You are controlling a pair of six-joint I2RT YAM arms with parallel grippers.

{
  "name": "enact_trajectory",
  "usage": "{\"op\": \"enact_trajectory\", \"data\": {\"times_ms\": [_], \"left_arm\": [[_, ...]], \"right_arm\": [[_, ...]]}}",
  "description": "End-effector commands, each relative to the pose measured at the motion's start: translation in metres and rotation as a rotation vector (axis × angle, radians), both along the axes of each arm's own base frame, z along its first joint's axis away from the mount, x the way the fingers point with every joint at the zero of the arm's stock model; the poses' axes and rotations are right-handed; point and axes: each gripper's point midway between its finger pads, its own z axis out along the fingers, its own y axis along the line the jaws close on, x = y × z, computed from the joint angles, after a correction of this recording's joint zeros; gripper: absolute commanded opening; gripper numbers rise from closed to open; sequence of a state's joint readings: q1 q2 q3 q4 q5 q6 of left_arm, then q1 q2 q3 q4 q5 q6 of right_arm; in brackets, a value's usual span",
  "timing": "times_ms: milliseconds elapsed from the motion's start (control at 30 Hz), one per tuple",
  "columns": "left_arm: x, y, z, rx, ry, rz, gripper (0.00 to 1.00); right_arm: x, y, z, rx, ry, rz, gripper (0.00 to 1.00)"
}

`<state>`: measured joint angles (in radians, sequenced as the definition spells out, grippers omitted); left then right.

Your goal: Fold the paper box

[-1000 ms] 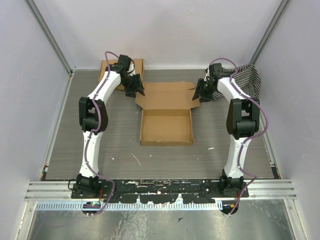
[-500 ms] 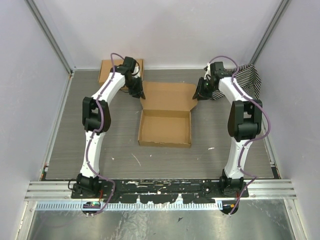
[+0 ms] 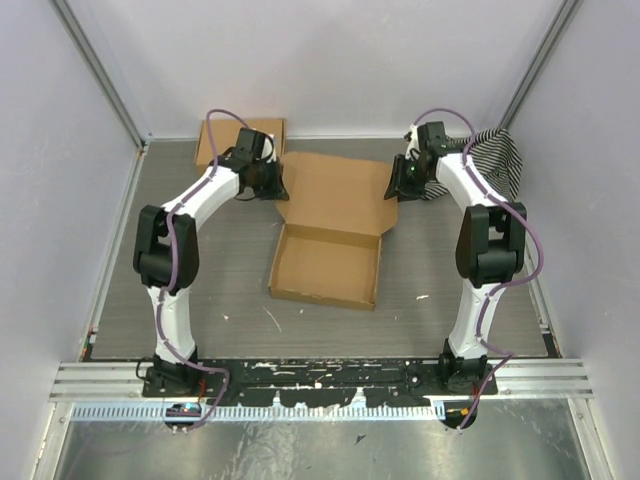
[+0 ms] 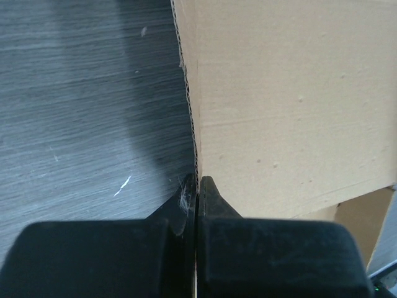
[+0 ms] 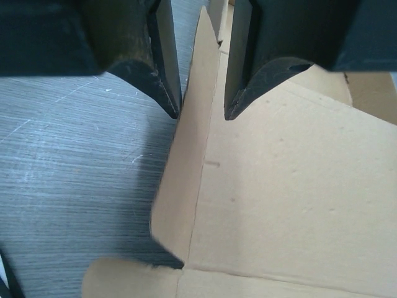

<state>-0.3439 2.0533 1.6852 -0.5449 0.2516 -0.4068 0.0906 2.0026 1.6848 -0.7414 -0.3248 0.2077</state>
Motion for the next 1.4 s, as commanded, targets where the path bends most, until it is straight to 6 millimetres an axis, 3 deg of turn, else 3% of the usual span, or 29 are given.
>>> {"op": "enact_trajectory", "data": {"times_ms": [0,200,433,733,767,967,1100,1267,1367], "left_arm": [[0.034,-0.018,0.077,-0.131,-0.378,-0.048,0.00],[0.028,-0.021,0.091,-0.156,-0.484,-0.089,0.00],[0.024,-0.019,0.091,-0.133,-0.519,-0.106,0.00],[0.018,-0.022,0.099,-0.153,-0.542,-0.132,0.00],[0.017,-0.022,0.100,-0.154,-0.544,-0.135,0.00],[0.016,-0.015,0.105,-0.125,-0.537,-0.114,0.01],[0.014,-0.009,0.109,-0.093,-0.531,-0.100,0.11],[0.011,-0.003,0.113,-0.066,-0.519,-0.084,0.45],[0.012,0.011,0.119,0.002,-0.503,-0.041,0.53]], "right_arm": [[0.010,-0.001,0.036,-0.014,-0.101,0.021,0.40],[0.016,-0.001,0.048,-0.012,-0.134,0.024,0.40],[0.024,-0.009,0.074,-0.054,-0.198,0.003,0.39],[0.037,-0.011,0.085,-0.068,-0.219,-0.007,0.36],[0.039,-0.011,0.086,-0.068,-0.218,-0.012,0.35],[0.040,-0.014,0.084,-0.084,-0.201,-0.023,0.03],[0.036,-0.025,0.085,-0.138,-0.239,-0.055,0.01],[0.033,-0.032,0.091,-0.176,-0.307,-0.065,0.01],[0.031,-0.032,0.095,-0.189,-0.355,-0.049,0.01]]}}
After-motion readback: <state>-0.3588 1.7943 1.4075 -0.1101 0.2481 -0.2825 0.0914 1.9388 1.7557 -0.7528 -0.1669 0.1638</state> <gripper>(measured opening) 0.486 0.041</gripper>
